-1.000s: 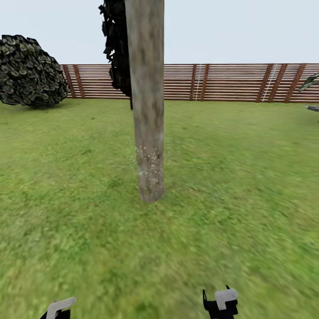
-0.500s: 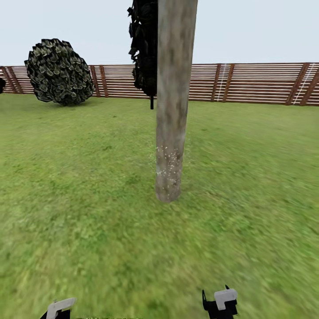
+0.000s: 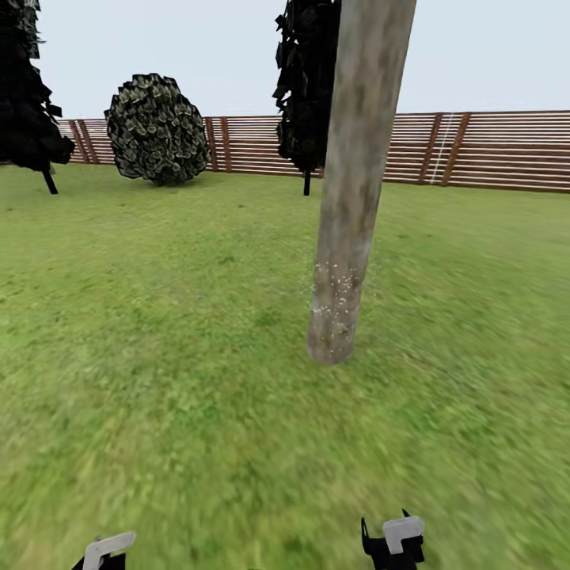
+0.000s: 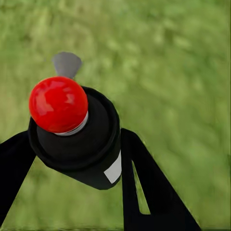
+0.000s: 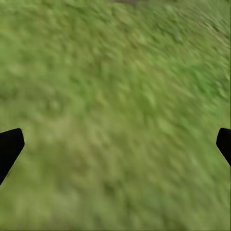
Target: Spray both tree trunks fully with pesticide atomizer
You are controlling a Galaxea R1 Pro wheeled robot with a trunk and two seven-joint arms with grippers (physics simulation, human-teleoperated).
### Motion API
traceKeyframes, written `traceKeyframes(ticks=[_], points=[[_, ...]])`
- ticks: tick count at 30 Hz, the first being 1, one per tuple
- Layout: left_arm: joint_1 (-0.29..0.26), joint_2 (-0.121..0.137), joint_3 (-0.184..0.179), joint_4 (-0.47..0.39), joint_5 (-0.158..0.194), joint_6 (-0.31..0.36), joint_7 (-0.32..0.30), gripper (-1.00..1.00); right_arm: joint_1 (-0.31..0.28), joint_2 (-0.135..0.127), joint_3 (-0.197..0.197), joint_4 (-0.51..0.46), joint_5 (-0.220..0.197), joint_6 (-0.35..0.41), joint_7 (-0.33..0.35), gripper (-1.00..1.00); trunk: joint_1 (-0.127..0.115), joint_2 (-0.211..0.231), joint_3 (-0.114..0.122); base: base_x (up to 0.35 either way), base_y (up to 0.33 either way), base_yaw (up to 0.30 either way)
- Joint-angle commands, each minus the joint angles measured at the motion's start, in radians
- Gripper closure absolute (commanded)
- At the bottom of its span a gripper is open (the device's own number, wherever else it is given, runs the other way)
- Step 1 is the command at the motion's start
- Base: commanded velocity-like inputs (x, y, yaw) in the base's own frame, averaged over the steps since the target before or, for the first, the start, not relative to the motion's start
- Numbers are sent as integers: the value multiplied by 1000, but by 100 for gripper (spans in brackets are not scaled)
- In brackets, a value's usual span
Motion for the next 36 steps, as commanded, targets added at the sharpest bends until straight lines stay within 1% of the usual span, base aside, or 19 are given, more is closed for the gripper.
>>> traceKeyframes(ticks=[1, 21, 36], points=[[0, 0, 0, 0, 0, 0, 0, 100, 0, 0, 0, 0, 0, 0, 0, -100, 0, 0, 0, -50, 100, 286], [0, 0, 0, 12, 5, 1, 2, 100, 0, 0, 0, 0, 0, 0, 0, -100, 0, 0, 0, -116, 279, 286], [0, 0, 0, 12, 5, 1, 2, 100, 0, 0, 0, 0, 1, 0, 0, -100, 0, 0, 0, -7, 301, 286]])
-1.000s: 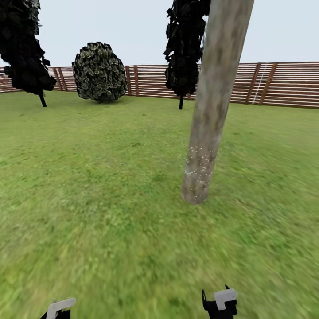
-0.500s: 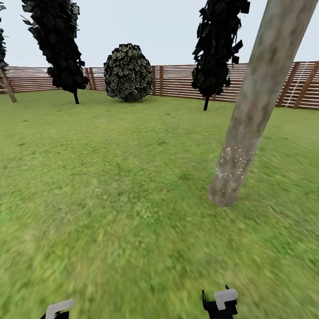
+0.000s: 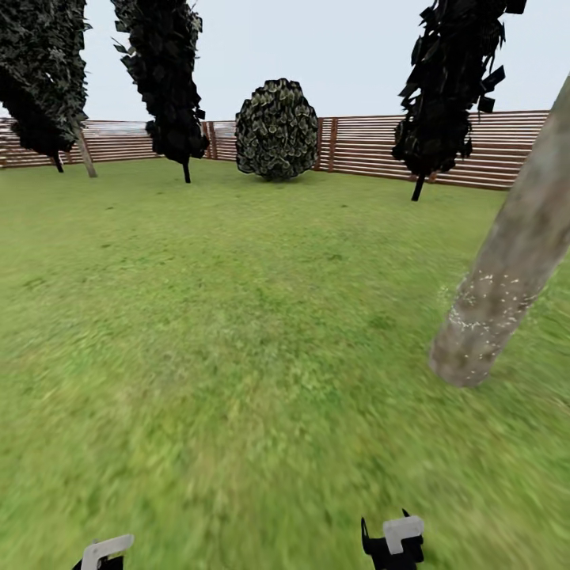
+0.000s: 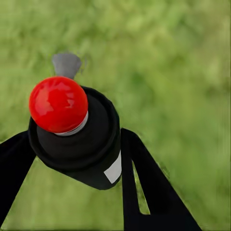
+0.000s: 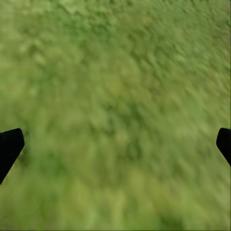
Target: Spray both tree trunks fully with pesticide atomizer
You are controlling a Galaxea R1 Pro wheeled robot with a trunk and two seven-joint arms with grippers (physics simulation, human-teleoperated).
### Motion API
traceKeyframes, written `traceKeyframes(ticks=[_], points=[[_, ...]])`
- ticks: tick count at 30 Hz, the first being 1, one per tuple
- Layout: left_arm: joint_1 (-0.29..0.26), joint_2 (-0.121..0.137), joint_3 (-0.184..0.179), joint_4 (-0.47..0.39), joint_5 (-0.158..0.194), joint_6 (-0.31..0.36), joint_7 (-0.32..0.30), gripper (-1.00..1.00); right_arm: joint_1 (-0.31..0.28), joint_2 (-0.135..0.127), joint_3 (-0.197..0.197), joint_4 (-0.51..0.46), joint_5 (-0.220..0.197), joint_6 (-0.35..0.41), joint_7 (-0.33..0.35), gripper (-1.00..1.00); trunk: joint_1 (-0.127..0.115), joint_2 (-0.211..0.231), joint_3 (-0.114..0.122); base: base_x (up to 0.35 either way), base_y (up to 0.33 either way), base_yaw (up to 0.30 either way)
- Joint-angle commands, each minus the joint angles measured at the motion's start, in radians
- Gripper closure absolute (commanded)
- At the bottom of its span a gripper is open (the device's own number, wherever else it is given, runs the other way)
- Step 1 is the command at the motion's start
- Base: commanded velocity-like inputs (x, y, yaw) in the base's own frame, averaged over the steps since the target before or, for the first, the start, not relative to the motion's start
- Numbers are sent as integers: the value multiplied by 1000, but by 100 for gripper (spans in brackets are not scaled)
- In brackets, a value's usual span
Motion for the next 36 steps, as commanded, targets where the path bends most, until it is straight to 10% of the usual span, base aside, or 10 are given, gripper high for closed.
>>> traceKeyframes(ticks=[1, 36], points=[[0, 0, 0, 0, 0, 0, 0, 100, 0, 0, 0, 0, 0, 0, 0, -100, 0, 0, 0, 0, 302, 286], [0, -1, 0, 1, 0, 1, 0, 100, 0, 0, 0, 0, 1, 0, 0, -100, 0, 0, 0, -16, 302, 286]])
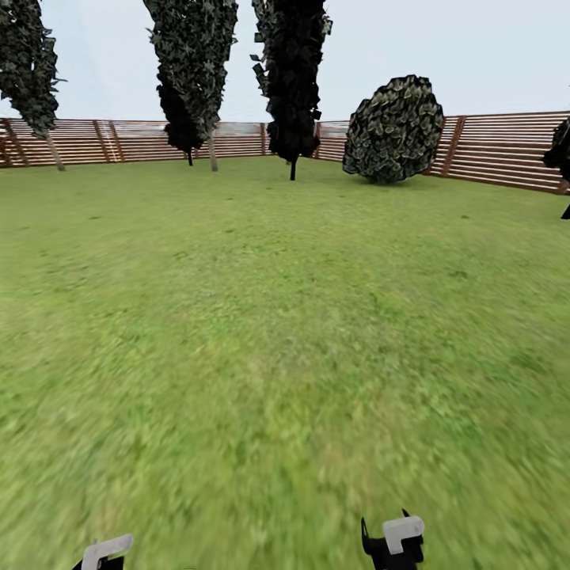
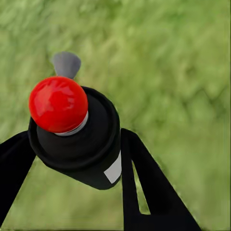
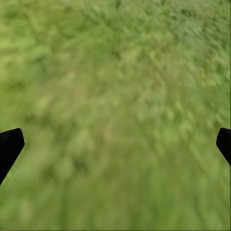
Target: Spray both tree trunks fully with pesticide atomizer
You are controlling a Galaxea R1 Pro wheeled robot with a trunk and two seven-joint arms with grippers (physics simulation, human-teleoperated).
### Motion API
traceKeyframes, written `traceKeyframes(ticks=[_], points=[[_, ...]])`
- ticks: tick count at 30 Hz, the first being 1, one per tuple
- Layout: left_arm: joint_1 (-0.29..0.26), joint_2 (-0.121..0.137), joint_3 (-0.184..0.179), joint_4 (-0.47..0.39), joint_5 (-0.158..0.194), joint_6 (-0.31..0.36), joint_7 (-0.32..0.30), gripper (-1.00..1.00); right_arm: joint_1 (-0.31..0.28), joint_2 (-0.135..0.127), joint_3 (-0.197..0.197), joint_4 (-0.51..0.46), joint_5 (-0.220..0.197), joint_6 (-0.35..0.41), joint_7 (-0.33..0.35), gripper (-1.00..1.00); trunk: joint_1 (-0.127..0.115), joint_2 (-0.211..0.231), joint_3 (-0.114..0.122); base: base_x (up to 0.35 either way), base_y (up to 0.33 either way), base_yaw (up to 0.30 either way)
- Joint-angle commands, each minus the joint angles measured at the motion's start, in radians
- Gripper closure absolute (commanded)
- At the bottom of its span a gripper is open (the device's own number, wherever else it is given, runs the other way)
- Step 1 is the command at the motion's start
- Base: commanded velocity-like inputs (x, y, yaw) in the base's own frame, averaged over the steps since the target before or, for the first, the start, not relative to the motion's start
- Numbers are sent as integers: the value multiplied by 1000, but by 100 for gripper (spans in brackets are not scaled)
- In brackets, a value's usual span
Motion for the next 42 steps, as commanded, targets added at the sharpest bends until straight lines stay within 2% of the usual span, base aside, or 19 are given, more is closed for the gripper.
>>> traceKeyframes(ticks=[1, 32, 34, 37, 42], points=[[0, 0, 0, 0, 0, 0, 0, 100, 0, 0, 0, 0, 0, 0, 0, -100, 0, 0, 0, 0, 303, 286], [0, 1, 2, 0, 1, -1, 0, 100, 0, 0, 0, 0, 0, 0, 0, -100, 0, 0, 0, 0, 303, 286], [0, 2, 2, 0, 11, -1, 0, 100, 0, 0, 0, 0, 0, 0, 0, -100, 0, 0, 0, 0, 303, 286], [0, 2, 1, 0, 45, -2, 0, 100, 0, 0, 0, 1, 0, 0, 0, -100, 0, 0, 0, 0, 303, 286], [0, 1, 0, 0, 52, -2, 0, 100, 0, 0, 0, 1, 0, 0, 0, -100, 0, 0, 0, 0, 303, 286]])
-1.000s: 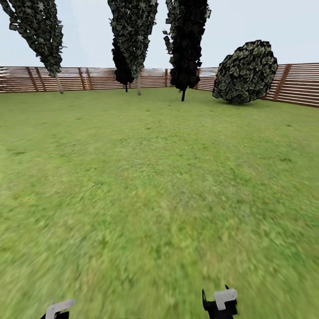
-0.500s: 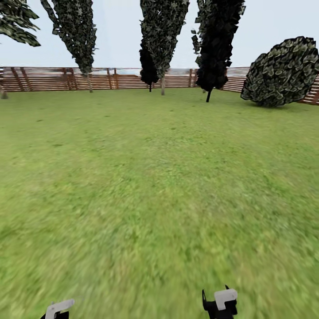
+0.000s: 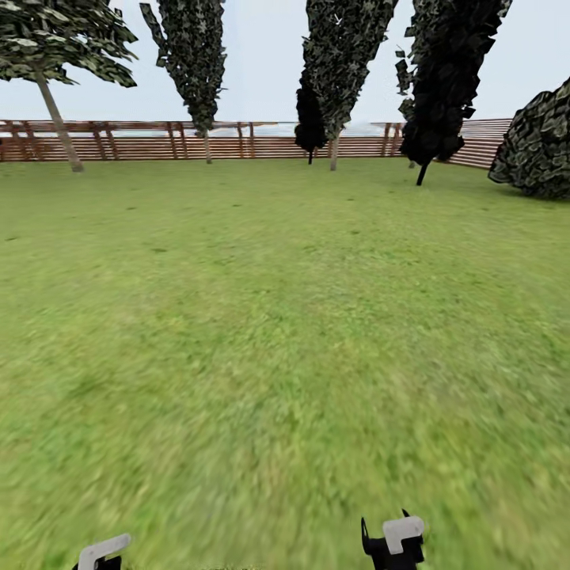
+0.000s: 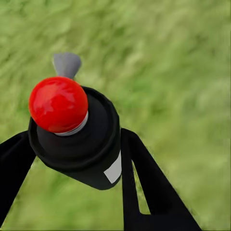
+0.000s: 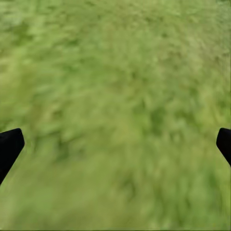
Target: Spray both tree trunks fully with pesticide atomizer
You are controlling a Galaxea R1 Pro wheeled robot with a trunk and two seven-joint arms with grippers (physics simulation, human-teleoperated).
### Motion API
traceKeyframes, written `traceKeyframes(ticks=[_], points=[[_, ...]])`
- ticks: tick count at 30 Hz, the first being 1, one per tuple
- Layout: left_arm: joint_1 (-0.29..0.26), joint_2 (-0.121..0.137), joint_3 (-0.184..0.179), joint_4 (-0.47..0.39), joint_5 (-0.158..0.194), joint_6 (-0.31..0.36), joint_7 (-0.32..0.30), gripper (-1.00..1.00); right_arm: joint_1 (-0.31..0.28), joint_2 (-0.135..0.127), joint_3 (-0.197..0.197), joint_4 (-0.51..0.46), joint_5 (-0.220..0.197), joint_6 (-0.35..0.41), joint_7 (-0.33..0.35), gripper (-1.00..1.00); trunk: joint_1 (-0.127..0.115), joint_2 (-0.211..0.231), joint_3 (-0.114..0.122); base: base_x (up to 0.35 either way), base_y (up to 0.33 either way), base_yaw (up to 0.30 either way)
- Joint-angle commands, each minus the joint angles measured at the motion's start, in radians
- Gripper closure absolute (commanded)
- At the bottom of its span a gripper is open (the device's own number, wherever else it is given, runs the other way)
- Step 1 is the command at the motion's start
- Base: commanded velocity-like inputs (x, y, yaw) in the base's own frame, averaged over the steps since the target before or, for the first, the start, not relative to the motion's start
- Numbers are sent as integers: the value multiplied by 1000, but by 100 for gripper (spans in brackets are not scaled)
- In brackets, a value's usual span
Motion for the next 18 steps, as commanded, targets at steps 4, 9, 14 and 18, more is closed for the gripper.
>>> traceKeyframes(ticks=[4, 9, 14, 18], points=[[0, -1, 0, 0, 0, 0, 0, 100, 0, 0, 0, -1, 0, 0, 0, -100, 0, 0, 0, 0, 303, 286], [0, -1, 0, 0, 0, 0, 0, 100, 0, 0, 0, 0, 0, 0, 0, -100, 0, 0, 0, 0, 303, 286], [0, -1, 0, 0, 0, -2, 0, 100, 0, 0, 0, 0, 0, 0, 0, -100, 0, 0, 0, 0, 303, 286], [0, -1, 0, 0, -1, -1, 0, 100, 0, 0, 0, 0, 0, 0, 0, -100, 0, 0, 0, 0, 303, 286]])
